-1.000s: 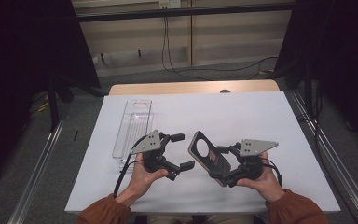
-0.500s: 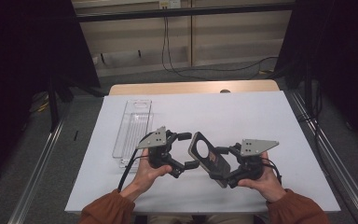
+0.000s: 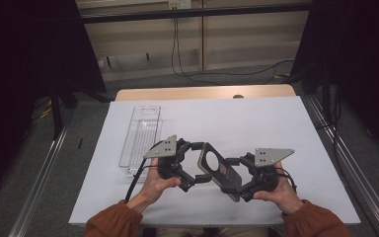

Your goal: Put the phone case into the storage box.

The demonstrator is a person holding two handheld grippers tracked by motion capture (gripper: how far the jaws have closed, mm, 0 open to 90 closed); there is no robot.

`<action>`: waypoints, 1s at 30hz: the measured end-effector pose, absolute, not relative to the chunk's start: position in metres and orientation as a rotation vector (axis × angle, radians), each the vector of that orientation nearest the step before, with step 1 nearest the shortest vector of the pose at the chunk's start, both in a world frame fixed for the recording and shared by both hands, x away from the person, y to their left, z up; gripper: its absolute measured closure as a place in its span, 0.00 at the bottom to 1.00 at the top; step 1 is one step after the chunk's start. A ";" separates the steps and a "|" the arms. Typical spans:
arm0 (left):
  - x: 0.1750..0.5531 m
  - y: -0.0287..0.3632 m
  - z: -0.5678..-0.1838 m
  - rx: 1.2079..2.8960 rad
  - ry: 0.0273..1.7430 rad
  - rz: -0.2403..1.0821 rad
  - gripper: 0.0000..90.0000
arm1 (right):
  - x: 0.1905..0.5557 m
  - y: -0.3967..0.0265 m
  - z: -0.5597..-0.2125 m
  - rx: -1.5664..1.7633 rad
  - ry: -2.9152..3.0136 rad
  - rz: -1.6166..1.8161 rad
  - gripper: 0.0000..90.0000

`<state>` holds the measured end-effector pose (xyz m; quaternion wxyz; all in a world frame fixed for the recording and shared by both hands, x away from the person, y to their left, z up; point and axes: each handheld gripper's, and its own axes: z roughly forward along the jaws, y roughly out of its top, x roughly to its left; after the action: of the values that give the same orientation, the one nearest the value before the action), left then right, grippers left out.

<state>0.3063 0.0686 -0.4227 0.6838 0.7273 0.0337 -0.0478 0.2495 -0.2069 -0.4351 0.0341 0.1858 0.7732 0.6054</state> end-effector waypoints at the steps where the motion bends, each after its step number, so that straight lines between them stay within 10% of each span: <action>1: 0.306 0.068 -0.424 1.638 0.068 -0.102 0.00 | 0.249 -0.206 -0.435 0.560 2.386 1.849 0.14; 30: 0.303 0.062 -0.420 1.657 0.038 -0.095 0.07 | 0.249 -0.202 -0.441 0.546 2.438 1.843 0.14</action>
<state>0.3029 0.0623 -0.4200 0.6747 0.7367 0.0170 -0.0424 0.2494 -0.2021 -0.4409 0.0183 0.1758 0.7852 0.5935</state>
